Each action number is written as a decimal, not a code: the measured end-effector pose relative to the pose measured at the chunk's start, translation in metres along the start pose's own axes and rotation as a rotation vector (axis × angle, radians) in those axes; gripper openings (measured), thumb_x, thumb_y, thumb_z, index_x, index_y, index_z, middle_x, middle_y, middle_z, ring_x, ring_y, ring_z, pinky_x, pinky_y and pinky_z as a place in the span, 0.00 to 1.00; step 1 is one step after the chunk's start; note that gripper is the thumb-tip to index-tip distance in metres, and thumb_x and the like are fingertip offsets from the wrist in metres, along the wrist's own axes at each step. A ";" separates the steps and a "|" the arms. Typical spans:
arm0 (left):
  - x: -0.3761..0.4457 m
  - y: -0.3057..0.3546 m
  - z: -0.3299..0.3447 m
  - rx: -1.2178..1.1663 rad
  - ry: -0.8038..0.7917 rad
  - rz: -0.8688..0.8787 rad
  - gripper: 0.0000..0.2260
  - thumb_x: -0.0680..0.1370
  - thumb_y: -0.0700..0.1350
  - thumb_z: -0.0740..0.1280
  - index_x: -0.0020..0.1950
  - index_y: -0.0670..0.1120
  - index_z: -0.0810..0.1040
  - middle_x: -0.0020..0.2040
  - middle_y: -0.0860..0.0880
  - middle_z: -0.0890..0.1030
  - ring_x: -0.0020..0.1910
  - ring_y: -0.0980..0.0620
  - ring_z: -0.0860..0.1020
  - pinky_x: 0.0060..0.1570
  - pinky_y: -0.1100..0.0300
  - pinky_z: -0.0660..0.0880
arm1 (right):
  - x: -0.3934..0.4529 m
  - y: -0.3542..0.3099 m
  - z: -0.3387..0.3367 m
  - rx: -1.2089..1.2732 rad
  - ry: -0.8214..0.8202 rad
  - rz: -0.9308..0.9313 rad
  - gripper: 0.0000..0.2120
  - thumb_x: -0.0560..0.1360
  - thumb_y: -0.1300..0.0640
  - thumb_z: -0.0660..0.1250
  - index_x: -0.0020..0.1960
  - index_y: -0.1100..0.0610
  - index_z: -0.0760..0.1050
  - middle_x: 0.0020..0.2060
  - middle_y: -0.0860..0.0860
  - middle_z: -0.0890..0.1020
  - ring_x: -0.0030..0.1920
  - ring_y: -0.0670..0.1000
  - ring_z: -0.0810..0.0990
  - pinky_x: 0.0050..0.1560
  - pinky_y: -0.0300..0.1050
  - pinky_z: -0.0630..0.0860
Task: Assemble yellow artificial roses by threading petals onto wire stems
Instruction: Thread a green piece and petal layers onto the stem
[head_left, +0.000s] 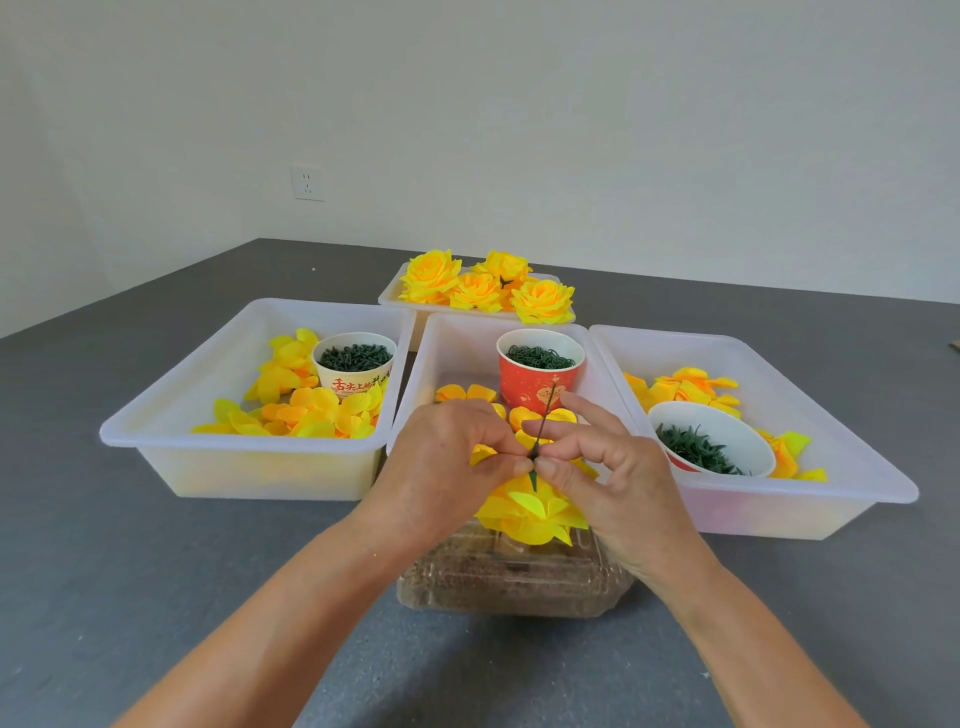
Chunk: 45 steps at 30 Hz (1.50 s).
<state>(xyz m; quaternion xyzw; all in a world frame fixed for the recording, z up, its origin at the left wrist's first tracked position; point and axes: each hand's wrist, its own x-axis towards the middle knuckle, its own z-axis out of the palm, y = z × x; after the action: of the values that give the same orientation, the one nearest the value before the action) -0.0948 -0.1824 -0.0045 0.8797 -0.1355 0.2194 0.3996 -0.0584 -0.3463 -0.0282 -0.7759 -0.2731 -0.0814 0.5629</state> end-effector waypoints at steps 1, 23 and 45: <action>0.000 -0.001 0.000 0.004 0.006 0.007 0.01 0.71 0.41 0.74 0.39 0.46 0.84 0.37 0.53 0.79 0.39 0.54 0.76 0.43 0.59 0.72 | -0.001 0.001 0.002 0.001 0.011 -0.009 0.14 0.70 0.63 0.72 0.35 0.44 0.80 0.49 0.42 0.83 0.68 0.39 0.66 0.65 0.42 0.63; -0.009 -0.004 -0.003 -0.038 0.066 -0.089 0.05 0.76 0.43 0.68 0.45 0.46 0.84 0.42 0.54 0.82 0.45 0.55 0.78 0.47 0.61 0.73 | 0.004 -0.020 -0.004 -0.119 -0.011 0.006 0.10 0.67 0.60 0.76 0.33 0.46 0.80 0.44 0.43 0.83 0.53 0.44 0.78 0.58 0.44 0.72; -0.026 -0.015 0.023 -0.231 0.109 -0.408 0.06 0.66 0.41 0.76 0.41 0.44 0.83 0.38 0.48 0.84 0.41 0.49 0.80 0.44 0.54 0.77 | 0.016 -0.029 0.000 -0.028 0.104 0.066 0.10 0.69 0.60 0.73 0.36 0.45 0.81 0.34 0.42 0.84 0.36 0.41 0.79 0.44 0.42 0.75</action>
<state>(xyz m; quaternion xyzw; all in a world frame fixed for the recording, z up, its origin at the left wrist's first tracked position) -0.1046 -0.1881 -0.0402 0.8241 0.0423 0.1643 0.5405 -0.0605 -0.3343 0.0028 -0.7871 -0.2164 -0.1066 0.5676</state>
